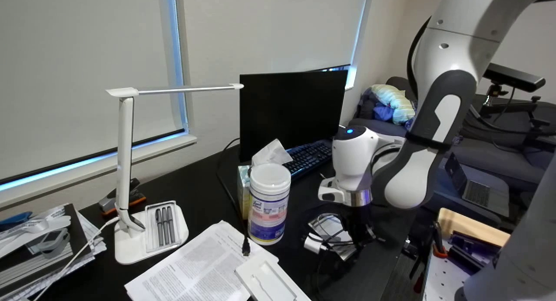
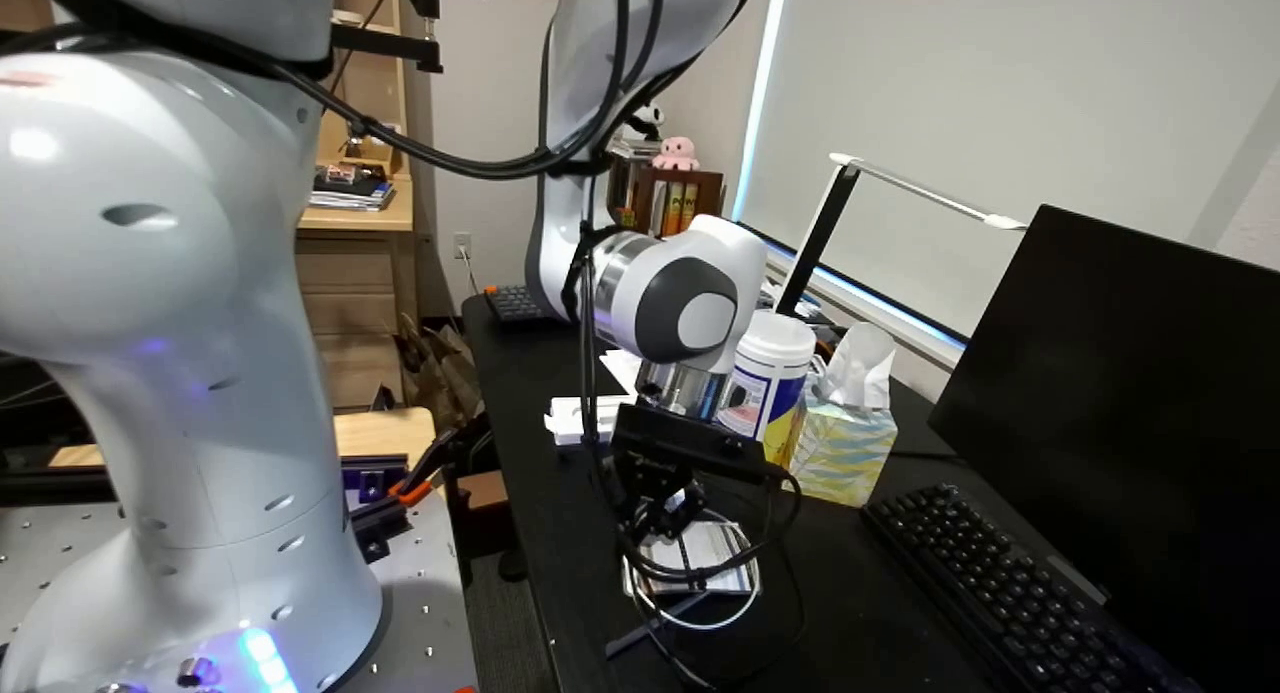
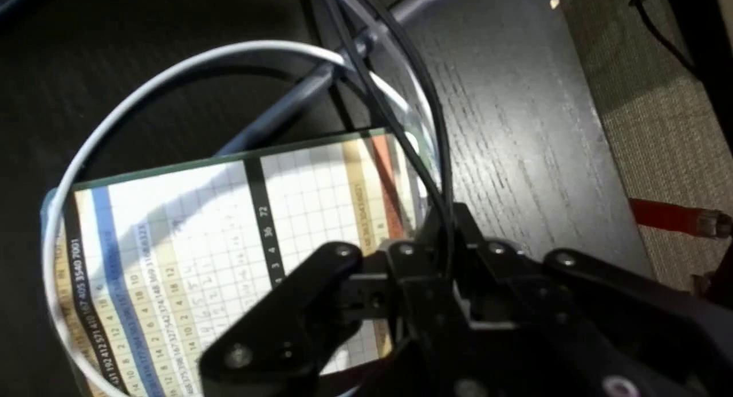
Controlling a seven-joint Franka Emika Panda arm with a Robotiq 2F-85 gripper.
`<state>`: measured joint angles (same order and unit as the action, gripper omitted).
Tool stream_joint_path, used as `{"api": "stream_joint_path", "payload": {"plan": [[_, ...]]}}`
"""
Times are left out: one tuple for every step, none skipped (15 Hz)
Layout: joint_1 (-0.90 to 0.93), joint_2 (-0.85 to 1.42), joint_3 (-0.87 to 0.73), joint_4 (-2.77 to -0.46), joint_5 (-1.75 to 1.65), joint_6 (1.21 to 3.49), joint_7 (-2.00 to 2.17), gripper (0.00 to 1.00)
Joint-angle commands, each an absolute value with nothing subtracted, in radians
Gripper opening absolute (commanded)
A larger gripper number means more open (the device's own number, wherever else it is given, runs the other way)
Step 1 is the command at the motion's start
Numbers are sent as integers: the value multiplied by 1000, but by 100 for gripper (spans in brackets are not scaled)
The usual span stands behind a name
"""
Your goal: Put the charging cables to the right and the other objects to the left
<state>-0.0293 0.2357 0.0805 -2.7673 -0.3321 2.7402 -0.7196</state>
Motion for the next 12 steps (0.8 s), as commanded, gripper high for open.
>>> {"api": "stream_joint_path", "payload": {"plan": [[-81,125,146,-2772,-171,2642,-844,5],[-77,87,152,-2773,-121,2603,-868,5],[-69,13,151,-2826,-80,2574,-886,5],[-57,-43,142,-2852,-44,2551,-902,5],[-44,-27,126,-2772,-17,2484,-918,5],[-33,-75,110,-2777,7,2454,-923,5],[-26,-124,91,-2771,28,2405,-920,5],[-22,-210,70,-2827,49,2382,-919,5],[-18,-256,43,-2822,68,2333,-927,5],[-14,-304,15,-2827,80,2301,-923,5],[-16,-318,-14,-2770,77,2238,-911,5],[-19,-372,-41,-2771,76,2209,-899,5]]}}
